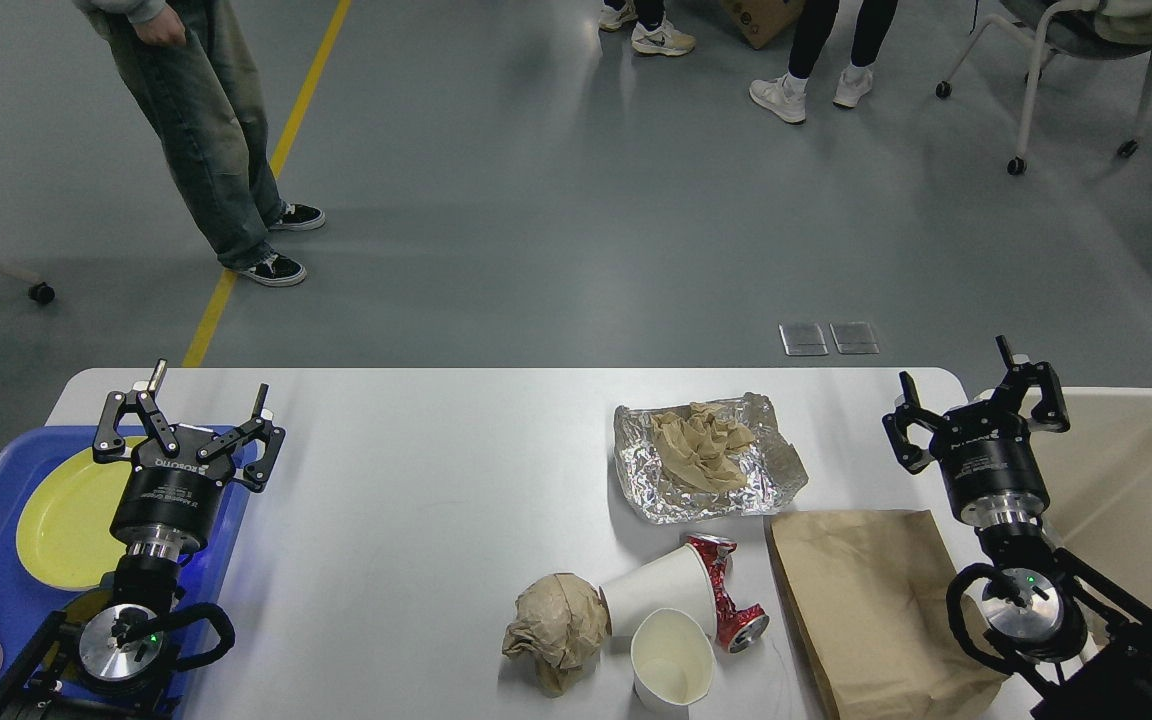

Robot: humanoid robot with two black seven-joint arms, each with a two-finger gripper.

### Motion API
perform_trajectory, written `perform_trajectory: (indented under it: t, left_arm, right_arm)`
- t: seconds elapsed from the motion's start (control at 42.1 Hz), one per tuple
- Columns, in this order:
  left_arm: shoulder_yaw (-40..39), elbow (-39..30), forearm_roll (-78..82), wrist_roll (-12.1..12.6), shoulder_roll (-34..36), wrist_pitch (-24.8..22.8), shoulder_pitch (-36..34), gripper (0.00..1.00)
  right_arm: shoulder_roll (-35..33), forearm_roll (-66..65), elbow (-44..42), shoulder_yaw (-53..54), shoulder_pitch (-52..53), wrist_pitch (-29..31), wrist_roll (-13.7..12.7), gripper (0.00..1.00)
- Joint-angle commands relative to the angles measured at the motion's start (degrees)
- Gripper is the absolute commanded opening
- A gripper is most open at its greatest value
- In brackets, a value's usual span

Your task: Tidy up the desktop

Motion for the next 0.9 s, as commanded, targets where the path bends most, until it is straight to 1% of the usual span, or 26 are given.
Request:
perform_trajectory:
  t: [0.0,0.119,0.309,0.404,0.546,0.879]
  left_arm:
    - [0.0,0.0,0.0,0.0,0.0,-0.1,0.0,0.96]
    - [0.0,0.0,0.0,0.0,0.0,-0.1,0.0,0.96]
    - [0.0,0.0,0.0,0.0,0.0,-0.1,0.0,0.96]
    - [0.0,0.0,0.0,0.0,0.0,-0.1,0.0,0.96]
    - [0.0,0.0,0.0,0.0,0.0,-0.1,0.0,0.96]
    - [0.0,0.0,0.0,0.0,0.0,-0.1,0.0,0.96]
  right_arm:
    - [-0.7,0.3,-0.2,2.8,0.1,0.2,0.1,1.00]
    - [-1.5,0.7,-0.1,8.6,-0.7,1.3,-0.5,1.00]
    - [-5.4,0.9,-0.7,3.6,-0.8,0.6,-3.4,1.00]
    - [-5.6,0.8,-0.8,3.3,-0.8,0.5,-4.2,1.00]
    - [-7.1,0.8,-0.8,1.7,-0.9,0.5,-6.4,1.00]
    - [-6.8,0.8,-1.8,-1.4,-1.9,-0.2,-6.6,1.00]
